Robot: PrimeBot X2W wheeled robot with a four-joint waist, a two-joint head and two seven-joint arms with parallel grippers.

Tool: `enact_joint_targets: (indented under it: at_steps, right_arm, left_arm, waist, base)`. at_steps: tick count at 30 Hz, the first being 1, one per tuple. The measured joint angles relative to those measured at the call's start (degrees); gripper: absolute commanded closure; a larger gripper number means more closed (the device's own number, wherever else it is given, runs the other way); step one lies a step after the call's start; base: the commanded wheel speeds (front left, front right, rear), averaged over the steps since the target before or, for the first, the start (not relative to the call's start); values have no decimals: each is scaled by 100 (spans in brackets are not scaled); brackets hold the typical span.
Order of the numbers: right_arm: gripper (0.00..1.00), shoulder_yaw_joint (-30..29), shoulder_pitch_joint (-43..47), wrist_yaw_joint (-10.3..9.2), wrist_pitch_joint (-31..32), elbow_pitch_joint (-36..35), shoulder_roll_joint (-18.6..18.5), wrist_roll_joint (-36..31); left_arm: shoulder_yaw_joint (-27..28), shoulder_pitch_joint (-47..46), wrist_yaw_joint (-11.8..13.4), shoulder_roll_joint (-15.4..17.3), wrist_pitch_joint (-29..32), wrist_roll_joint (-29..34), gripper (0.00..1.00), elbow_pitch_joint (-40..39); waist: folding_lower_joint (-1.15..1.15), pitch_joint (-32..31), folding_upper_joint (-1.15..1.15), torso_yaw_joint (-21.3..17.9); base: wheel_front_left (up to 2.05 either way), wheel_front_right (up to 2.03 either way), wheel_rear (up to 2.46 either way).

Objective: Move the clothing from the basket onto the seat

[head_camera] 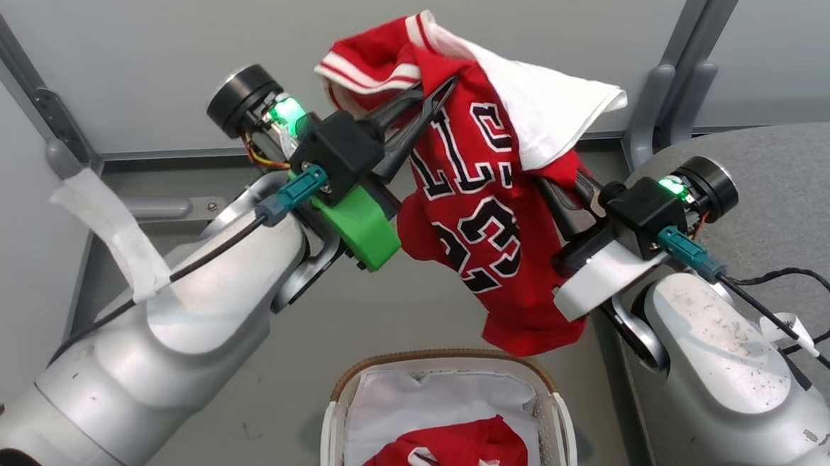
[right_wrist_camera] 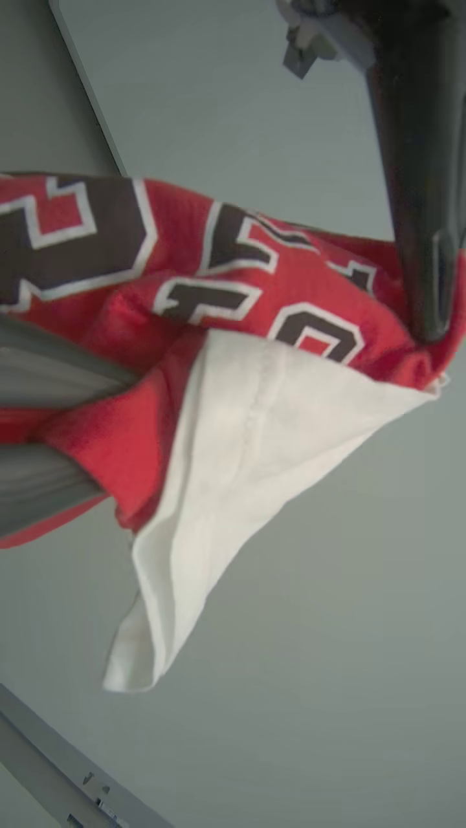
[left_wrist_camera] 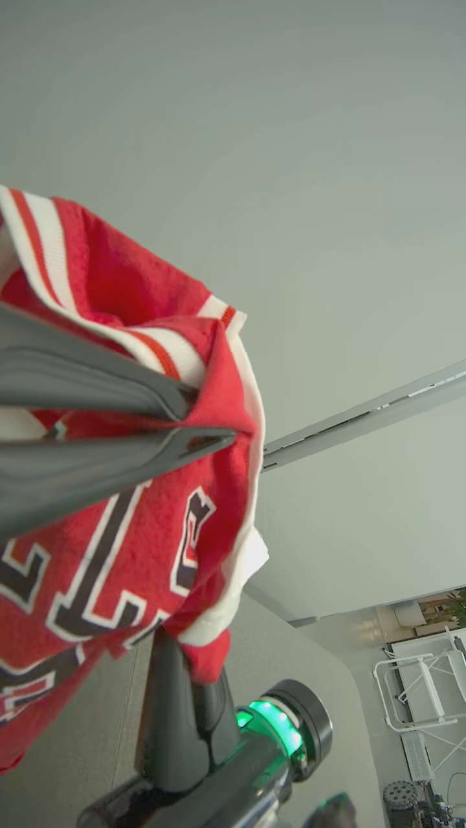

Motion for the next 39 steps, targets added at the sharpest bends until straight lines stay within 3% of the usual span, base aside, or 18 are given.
enact_joint_targets:
  at_steps: [12, 27, 39]
  right_arm:
    - [100, -539, 271, 0, 0, -151, 66, -136]
    - [100, -915, 510, 0, 0, -208, 3, -201]
    - [100, -1168, 471, 1, 0, -248, -58, -339]
  left_arm:
    - [523, 1567, 196, -147, -111, -336, 0, 111]
    - [1099, 2855, -114, -680, -120, 138, 0, 167]
    - [1425, 2923, -244, -845, -120, 579, 0, 76]
  waist:
    - [0, -25, 0, -83]
    - [0, -24, 0, -221]
    - [0, 116, 0, -957]
  base:
    - [0, 0, 0]
    - [0, 0, 0]
    - [0, 0, 0]
